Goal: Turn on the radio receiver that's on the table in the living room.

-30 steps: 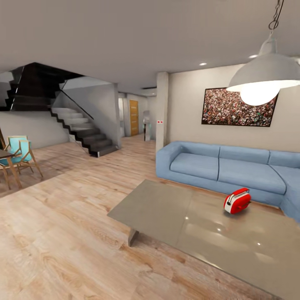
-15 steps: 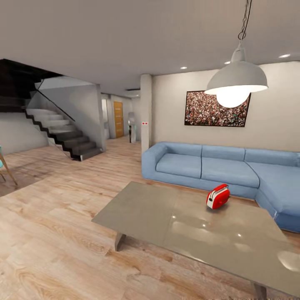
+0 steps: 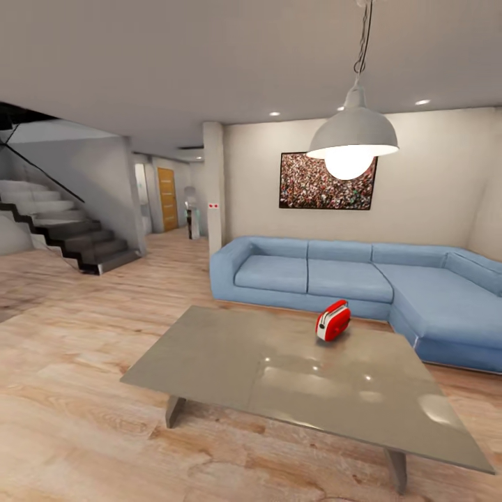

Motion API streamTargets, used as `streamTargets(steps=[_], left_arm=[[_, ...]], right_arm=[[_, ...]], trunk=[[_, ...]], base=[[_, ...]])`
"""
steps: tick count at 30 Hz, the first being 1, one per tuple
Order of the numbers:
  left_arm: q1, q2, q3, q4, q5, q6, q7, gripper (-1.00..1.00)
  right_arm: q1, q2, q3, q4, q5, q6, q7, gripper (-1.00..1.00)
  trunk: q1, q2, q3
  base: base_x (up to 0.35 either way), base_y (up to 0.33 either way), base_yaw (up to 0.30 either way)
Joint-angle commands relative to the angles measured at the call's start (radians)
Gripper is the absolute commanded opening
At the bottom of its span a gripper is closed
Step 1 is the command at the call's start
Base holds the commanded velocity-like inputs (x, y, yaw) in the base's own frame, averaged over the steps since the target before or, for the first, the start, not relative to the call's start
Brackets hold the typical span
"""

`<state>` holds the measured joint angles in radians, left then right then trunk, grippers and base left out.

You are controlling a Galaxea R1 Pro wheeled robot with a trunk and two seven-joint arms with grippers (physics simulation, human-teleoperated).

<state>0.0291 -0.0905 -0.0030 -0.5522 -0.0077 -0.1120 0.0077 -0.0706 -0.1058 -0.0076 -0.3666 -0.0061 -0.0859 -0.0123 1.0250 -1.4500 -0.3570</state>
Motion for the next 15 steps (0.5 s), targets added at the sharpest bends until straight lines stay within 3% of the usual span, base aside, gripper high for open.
streamTargets(steps=[1,15], left_arm=[[0.0,0.0,0.0,0.0,0.0,0.0,0.0,1.0],[0.0,0.001,0.0,0.0,0.001,0.0,-0.001,1.0]], right_arm=[[0.0,0.0,0.0,0.0,0.0,0.0,0.0,1.0],[0.0,0.0,0.0,0.0,0.0,0.0,0.0,1.0]], trunk=[[0.0,0.0,0.0],[0.0,0.0,-0.008]], base=[[0.0,0.0,-0.279],[0.0,0.0,-0.269]])
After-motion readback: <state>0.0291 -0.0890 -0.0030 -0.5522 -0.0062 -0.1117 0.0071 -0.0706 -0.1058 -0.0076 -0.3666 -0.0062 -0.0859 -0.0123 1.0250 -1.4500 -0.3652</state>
